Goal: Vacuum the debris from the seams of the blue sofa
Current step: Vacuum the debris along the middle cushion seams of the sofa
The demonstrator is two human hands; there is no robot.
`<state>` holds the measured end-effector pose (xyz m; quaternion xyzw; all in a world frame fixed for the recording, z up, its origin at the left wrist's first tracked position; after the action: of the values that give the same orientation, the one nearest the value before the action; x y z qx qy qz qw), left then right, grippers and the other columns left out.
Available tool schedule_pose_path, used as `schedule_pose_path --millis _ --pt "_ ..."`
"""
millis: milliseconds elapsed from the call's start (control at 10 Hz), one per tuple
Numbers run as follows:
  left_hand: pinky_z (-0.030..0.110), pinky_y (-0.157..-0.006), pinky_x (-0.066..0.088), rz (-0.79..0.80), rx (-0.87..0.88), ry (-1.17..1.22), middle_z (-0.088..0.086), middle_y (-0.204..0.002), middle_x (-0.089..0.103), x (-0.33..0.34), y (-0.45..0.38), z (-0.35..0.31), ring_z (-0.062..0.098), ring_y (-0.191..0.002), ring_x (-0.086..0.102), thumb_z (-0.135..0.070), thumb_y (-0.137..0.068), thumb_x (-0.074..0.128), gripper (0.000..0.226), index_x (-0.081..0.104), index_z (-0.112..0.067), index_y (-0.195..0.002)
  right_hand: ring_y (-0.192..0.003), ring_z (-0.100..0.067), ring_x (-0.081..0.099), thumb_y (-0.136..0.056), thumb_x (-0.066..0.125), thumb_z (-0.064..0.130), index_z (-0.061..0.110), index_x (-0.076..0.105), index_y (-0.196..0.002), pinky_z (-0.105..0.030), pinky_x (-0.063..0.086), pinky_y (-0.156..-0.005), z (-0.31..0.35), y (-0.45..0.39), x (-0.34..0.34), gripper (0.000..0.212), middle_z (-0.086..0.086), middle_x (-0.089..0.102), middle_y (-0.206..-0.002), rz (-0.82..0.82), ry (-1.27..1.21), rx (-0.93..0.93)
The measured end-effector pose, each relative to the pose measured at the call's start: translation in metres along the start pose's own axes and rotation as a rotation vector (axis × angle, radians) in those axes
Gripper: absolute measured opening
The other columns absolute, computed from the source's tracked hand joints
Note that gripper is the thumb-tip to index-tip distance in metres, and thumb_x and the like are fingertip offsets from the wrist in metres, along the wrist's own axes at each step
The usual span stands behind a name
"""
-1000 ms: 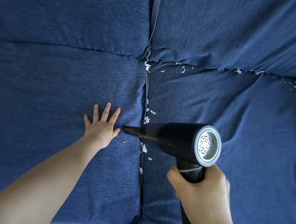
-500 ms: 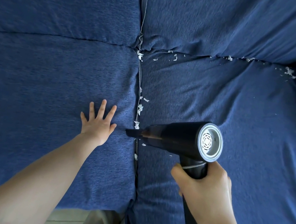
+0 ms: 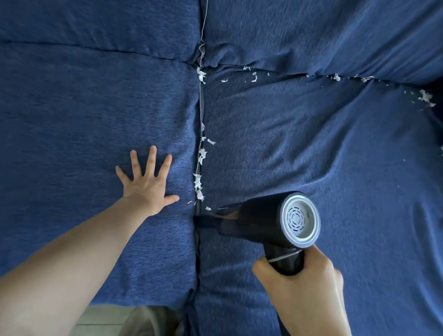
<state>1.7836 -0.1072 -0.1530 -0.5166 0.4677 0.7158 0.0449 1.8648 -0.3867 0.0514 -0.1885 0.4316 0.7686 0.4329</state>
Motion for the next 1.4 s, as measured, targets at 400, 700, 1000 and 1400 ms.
schedule_pose_path --millis 400,700,1000,1400 --pt "0.075 -0.108 0.002 0.011 0.025 -0.014 -0.001 -0.154 -0.037 0.005 0.005 -0.008 0.046 -0.14 -0.026 -0.07 -0.084 0.049 0.101 -0.019 -0.035 -0.15 -0.065 -0.025 0.064 -0.063 0.072 0.035 0.021 0.054 -0.064 -0.037 0.053 -0.062 -0.006 0.003 -0.013 0.022 -0.001 0.063 -0.055 -0.071 -0.027 -0.016" --pt "0.075 -0.108 0.003 0.029 0.026 -0.026 -0.001 -0.152 -0.04 0.007 0.005 -0.008 0.046 -0.139 -0.028 -0.07 -0.084 0.049 0.102 -0.021 -0.035 -0.149 -0.057 -0.021 0.064 -0.065 0.072 0.032 0.014 0.057 -0.066 -0.027 0.045 -0.052 0.006 0.004 -0.032 0.024 -0.004 0.064 -0.052 -0.121 -0.047 -0.043" --pt "0.074 -0.108 0.002 0.041 0.033 -0.016 -0.001 -0.151 -0.041 0.006 0.005 -0.008 0.046 -0.139 -0.028 -0.068 -0.084 0.051 0.103 -0.021 -0.035 -0.149 -0.061 -0.024 0.067 -0.064 0.071 0.033 0.018 0.056 -0.066 -0.031 0.053 -0.057 0.009 -0.003 -0.01 0.021 -0.002 0.063 -0.053 -0.046 -0.059 -0.012" --pt "0.075 -0.108 0.003 0.048 0.034 -0.015 0.0 -0.15 -0.042 0.006 0.004 -0.009 0.047 -0.138 -0.029 -0.066 -0.085 0.053 0.104 -0.022 -0.034 -0.149 -0.067 -0.026 0.064 -0.065 0.07 0.036 0.02 0.054 -0.067 -0.038 0.055 -0.065 0.019 -0.013 -0.008 0.023 -0.001 0.064 -0.058 -0.053 -0.015 -0.034"
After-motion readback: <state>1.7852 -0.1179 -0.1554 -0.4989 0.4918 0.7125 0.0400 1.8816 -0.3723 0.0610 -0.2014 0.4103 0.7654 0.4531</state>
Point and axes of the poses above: each hand's wrist, its own y-axis away from the middle knuckle, its own x-axis out of the palm, z = x × y, the point moved 5 cm from there along -y, towards the middle knuckle
